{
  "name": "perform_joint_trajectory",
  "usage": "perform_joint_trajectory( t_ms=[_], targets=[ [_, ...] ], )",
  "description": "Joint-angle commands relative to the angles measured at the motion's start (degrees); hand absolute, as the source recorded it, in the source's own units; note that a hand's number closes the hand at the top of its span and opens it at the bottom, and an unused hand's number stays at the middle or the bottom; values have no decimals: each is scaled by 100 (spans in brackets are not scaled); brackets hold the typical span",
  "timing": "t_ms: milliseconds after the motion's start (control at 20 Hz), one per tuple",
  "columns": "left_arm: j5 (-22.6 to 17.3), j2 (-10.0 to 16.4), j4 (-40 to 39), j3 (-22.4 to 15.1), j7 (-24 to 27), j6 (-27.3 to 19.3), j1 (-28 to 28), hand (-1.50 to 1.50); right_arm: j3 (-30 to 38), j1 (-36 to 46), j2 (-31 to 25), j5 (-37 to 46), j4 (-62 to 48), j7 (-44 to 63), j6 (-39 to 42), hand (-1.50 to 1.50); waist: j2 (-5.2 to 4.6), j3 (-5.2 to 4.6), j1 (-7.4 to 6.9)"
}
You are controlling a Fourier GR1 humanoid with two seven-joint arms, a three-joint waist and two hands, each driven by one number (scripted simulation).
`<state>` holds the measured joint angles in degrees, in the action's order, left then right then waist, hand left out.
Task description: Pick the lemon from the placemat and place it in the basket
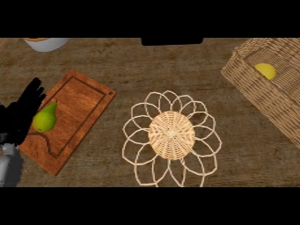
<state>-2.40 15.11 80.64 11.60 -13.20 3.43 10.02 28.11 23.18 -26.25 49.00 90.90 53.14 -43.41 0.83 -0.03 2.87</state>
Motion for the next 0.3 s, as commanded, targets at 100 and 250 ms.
perform_joint_trajectory(
  t_ms=[100, 250],
  targets=[
    [94, -101, 244, -35, 77, -119, -353, 0, 194, -2017, 326, -1163, 2295, 180, 936, -150, 30, 3, 64],
    [-117, 70, 181, 87, 17, 136, -240, 0, 559, -3036, 298, -1963, 3128, -59, 1273, -150, 11, 5, 68]
  ],
)
